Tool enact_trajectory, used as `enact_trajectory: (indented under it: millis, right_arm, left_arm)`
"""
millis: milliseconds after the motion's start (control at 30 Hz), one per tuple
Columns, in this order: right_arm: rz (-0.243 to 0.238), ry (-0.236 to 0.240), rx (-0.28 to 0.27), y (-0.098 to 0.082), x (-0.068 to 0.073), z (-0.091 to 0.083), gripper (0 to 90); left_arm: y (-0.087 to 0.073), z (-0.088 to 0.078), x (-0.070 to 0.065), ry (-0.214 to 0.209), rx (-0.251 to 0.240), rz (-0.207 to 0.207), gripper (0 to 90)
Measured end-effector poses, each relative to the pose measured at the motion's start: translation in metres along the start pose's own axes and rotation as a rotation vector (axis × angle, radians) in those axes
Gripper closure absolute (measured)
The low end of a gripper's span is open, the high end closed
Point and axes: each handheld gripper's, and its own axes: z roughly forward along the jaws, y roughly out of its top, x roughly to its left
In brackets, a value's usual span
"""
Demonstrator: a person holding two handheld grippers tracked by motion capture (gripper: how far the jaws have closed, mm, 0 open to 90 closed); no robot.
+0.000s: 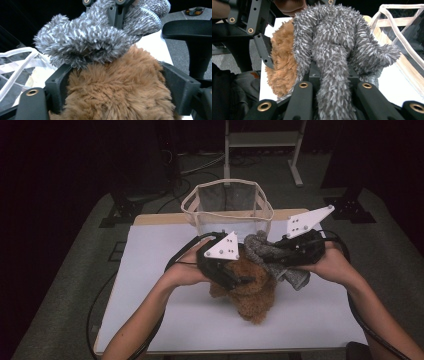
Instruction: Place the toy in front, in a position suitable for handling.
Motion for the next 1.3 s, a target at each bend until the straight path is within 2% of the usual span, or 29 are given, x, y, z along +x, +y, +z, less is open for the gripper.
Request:
enact_trajectory:
  millis: [133,233,300,367,500,600,733,800,933,1000,1033,1067,1100,1167,1300]
  right_arm:
    - [-0.003,0.000,-0.024,0.007,0.001,-0.004,74.0]
    - [-0.020,0.020,-0.085,0.017,0.004,-0.007,74.1]
    - [-0.028,0.033,-0.105,0.022,0.006,-0.006,74.1]
    - [-0.030,0.027,-0.080,0.022,0.007,-0.003,74.1]
    - [-0.003,0.010,-0.045,0.008,0.002,-0.004,75.2]
    - [-0.002,-0.002,-0.010,0.005,0.001,-0.001,75.4]
    - [0.003,0.001,0.006,0.004,-0.002,-0.001,75.6]
    - [0.006,-0.006,0.016,0.003,-0.002,-0.001,75.7]
    - [0.020,-0.011,0.017,0.000,-0.004,-0.002,75.7]
    - [0.020,-0.011,0.010,-0.001,-0.005,-0.003,75.6]
    - [0.024,-0.010,0.009,-0.001,-0.004,-0.004,75.7]
    - [0.023,-0.005,0.008,-0.002,-0.004,-0.004,75.6]
    - [0.022,-0.005,0.007,-0.002,-0.003,-0.004,75.6]
    - [0.014,0.001,0.005,0.000,-0.002,-0.005,75.2]
    - [-0.011,0.011,-0.006,0.014,0.000,-0.009,75.2]
  left_arm:
    - [-0.001,0.000,0.000,-0.002,-0.022,-0.014,26.2]
    - [0.003,0.003,-0.001,-0.009,-0.048,-0.015,26.2]
    - [0.007,0.007,-0.002,-0.011,-0.055,-0.016,26.1]
    - [0.010,0.010,-0.002,-0.005,-0.034,-0.017,24.5]
    - [0.010,0.015,0.001,-0.010,-0.015,-0.021,20.0]
    - [0.010,0.017,0.002,-0.003,0.003,-0.033,16.0]
    - [0.010,0.013,0.002,0.016,0.010,-0.031,11.2]
    - [0.010,0.008,0.003,0.043,0.020,-0.026,8.7]
    - [0.000,-0.008,0.008,0.070,0.010,-0.065,7.2]
    - [-0.007,-0.010,0.012,0.056,0.014,-0.103,6.2]
    - [-0.011,-0.008,0.012,0.035,0.014,-0.120,6.2]
    - [-0.013,-0.006,0.013,0.003,0.004,-0.128,7.8]
    - [-0.015,-0.005,0.013,-0.023,-0.007,-0.127,14.7]
    - [-0.017,-0.003,0.011,-0.027,-0.030,-0.132,21.8]
    - [-0.011,-0.004,0.006,-0.031,-0.034,-0.096,30.2]
